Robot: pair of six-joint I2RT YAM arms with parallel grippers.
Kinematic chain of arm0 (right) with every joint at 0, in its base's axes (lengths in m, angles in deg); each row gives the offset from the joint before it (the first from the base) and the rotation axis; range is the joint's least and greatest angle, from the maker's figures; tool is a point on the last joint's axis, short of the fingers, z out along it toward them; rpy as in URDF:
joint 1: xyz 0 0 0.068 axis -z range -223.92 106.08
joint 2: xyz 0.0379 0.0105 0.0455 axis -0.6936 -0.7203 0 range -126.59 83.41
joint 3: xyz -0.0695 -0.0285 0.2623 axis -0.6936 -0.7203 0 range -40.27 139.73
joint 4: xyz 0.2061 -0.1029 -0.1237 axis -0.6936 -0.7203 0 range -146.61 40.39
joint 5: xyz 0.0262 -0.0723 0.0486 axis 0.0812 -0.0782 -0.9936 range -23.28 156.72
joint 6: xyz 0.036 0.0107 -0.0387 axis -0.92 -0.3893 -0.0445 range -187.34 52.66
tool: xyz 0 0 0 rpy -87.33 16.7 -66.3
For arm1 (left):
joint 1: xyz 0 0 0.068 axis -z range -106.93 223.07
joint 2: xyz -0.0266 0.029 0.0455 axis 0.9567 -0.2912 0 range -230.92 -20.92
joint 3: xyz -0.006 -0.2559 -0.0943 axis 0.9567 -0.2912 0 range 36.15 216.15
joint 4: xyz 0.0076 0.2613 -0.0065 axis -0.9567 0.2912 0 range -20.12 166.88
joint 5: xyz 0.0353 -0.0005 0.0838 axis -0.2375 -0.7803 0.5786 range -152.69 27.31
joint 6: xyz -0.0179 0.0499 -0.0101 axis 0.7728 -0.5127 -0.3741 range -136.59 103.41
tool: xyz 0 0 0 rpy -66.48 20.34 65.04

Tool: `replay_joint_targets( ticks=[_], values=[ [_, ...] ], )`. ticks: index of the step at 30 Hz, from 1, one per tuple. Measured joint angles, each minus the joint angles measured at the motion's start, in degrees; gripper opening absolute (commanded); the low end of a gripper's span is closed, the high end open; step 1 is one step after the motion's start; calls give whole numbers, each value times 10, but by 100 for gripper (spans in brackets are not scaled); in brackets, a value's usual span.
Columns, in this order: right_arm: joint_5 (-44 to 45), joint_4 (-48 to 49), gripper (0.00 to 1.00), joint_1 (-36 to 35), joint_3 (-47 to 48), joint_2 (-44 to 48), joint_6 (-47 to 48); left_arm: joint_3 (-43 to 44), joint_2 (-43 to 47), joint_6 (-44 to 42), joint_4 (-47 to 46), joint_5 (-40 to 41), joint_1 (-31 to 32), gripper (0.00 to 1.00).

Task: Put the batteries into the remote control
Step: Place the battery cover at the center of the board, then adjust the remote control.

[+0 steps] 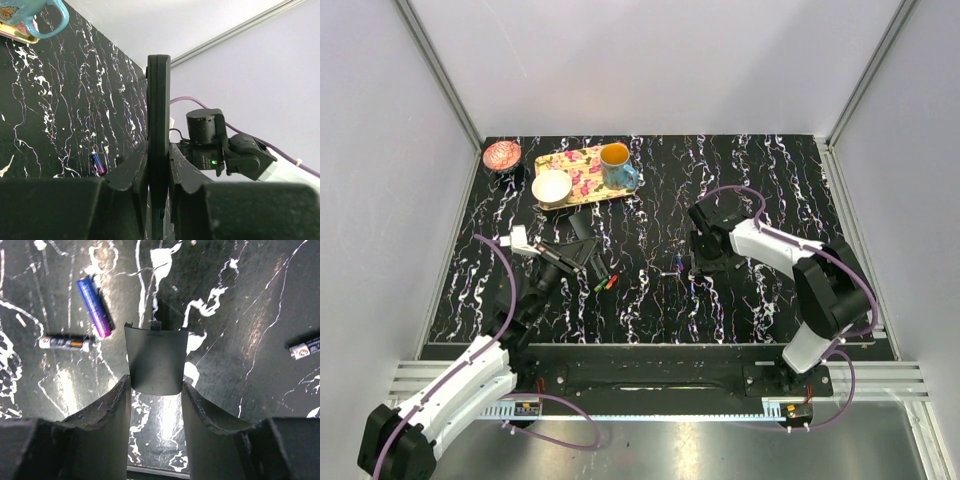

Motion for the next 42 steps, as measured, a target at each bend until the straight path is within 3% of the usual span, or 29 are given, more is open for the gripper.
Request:
replay_joint_targets(
  ticks=[12, 14, 16, 19, 25, 30, 33, 37, 42],
  values=[
    [-20, 16, 35, 49, 1, -52, 21, -6, 14, 3, 10, -34, 0, 0],
    [-24, 16, 41, 50, 1, -57, 24, -7, 10, 5, 4, -43, 0, 0],
    [-28, 16, 57, 51, 2, -59, 26, -7, 1, 6, -4, -54, 0, 0],
    [-36, 16, 70, 51, 3, -59, 25, -7, -11, 9, -13, -64, 0, 0],
    [-40, 1, 77, 51, 5, -37, 20, -7, -15, 10, -14, -69, -1, 0],
    [-53, -21, 76, 40, 21, 78, -2, -7, -16, 10, -16, -69, -1, 0],
    [-97, 22, 76, 19, 19, 172, -33, -9, -27, 13, -33, -69, -1, 0],
    [-208, 178, 75, 3, -47, 283, -111, -22, -57, 31, -94, -71, -1, 0],
    [-293, 307, 75, -14, -103, 269, -179, -24, -114, 47, -157, -101, -1, 0]
  ],
)
